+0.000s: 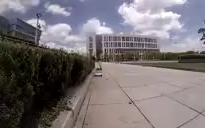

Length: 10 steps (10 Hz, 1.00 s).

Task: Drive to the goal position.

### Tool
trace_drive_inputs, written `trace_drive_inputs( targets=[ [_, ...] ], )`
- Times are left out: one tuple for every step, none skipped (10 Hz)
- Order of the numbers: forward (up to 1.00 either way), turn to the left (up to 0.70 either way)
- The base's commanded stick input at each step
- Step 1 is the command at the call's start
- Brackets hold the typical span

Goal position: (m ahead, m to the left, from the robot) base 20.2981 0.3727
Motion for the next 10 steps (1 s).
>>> trace_drive_inputs(
  targets=[
    [0.04,0.0],
    [0.04,0.0],
    [0.04,0.0],
    [0.04,0.0],
    [0.04,0.0],
    [0.04,0.0],
    [0.03,0.0],
    [0.02,0.0],
    [0.04,0.0],
    [0.04,0.0]
  ],
)
